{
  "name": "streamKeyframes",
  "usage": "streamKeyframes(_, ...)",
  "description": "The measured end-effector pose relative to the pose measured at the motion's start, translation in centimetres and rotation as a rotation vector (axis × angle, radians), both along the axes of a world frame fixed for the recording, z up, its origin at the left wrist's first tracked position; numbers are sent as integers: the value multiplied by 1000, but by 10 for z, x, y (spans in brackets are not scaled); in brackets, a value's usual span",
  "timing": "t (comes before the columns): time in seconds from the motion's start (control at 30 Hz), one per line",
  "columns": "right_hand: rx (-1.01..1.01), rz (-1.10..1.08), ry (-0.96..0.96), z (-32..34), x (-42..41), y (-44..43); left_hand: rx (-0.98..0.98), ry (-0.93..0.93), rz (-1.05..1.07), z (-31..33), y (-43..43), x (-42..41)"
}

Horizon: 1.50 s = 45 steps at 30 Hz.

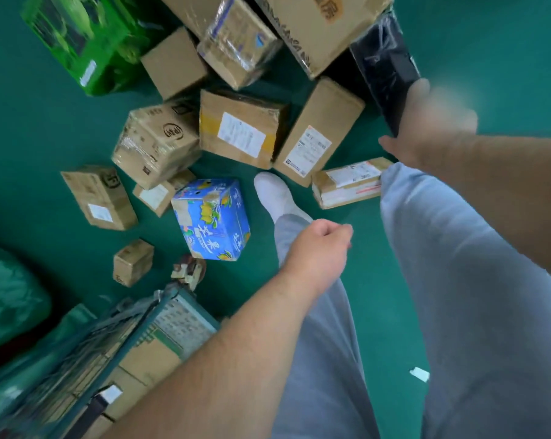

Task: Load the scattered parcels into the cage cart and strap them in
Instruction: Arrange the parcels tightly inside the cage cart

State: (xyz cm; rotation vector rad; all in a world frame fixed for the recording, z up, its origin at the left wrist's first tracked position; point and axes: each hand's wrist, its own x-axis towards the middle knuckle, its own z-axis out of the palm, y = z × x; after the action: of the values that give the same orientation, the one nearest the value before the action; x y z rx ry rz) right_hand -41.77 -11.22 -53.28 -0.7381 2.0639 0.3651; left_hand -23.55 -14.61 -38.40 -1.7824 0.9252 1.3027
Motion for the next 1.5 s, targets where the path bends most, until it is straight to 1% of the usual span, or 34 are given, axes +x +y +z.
streamKeyframes(0.1,-99,-124,-5,2,2,6,-18,0,-15,-2,-7,-17)
streamKeyframes(0.17,-128,-248,-32,23,-10,19,-38,9,-27,5,-12,-26)
streamKeyframes(0.2,-141,-344,-49,36,-20,25,-54,14,-34,9,-16,-30)
streamKeyframes(0.27,-123,-574,-80,75,-47,40,-82,37,-41,28,-24,-42)
streamKeyframes(0.37,-103,-1000,-196,138,-94,71,-144,57,-17,65,-31,-53)
streamKeyframes(0.43,-118,-1144,-305,186,-126,98,-185,89,32,94,-31,-62)
streamKeyframes(0.5,-151,-1172,-428,237,-153,119,-205,106,100,130,-30,-65)
streamKeyframes(0.57,-164,-1165,-533,288,-171,129,-209,95,189,165,-28,-62)
streamKeyframes(0.63,-156,-1138,-574,328,-177,129,-223,88,308,196,-23,-58)
streamKeyframes(0.73,-177,-1059,-628,383,-175,116,-251,176,578,242,-17,-43)
streamKeyframes(0.8,-192,-977,-662,413,-165,100,-279,268,701,266,-14,-29)
streamKeyframes(0.9,-248,-869,-701,447,-133,68,-440,309,776,296,-16,15)
streamKeyframes(1.0,-274,-807,-685,467,-93,37,-498,356,918,322,-8,63)
streamKeyframes(1.1,-298,-730,-653,483,-31,17,-593,384,1085,355,22,123)
streamKeyframes(1.2,-309,-541,-672,499,45,12,-658,363,1298,367,83,191)
streamKeyframes(1.27,-315,-409,-667,506,105,24,-621,348,1487,369,144,241)
streamKeyframes(1.3,-309,-357,-648,509,122,32,-570,356,1578,367,170,255)
streamKeyframes(1.37,-301,-191,-621,511,190,59,-498,336,1755,368,243,302)
streamKeyframes(1.43,-301,-98,-611,512,244,90,-497,313,1886,366,305,334)
streamKeyframes(1.5,-278,-12,-648,515,308,125,-564,283,2056,370,367,373)
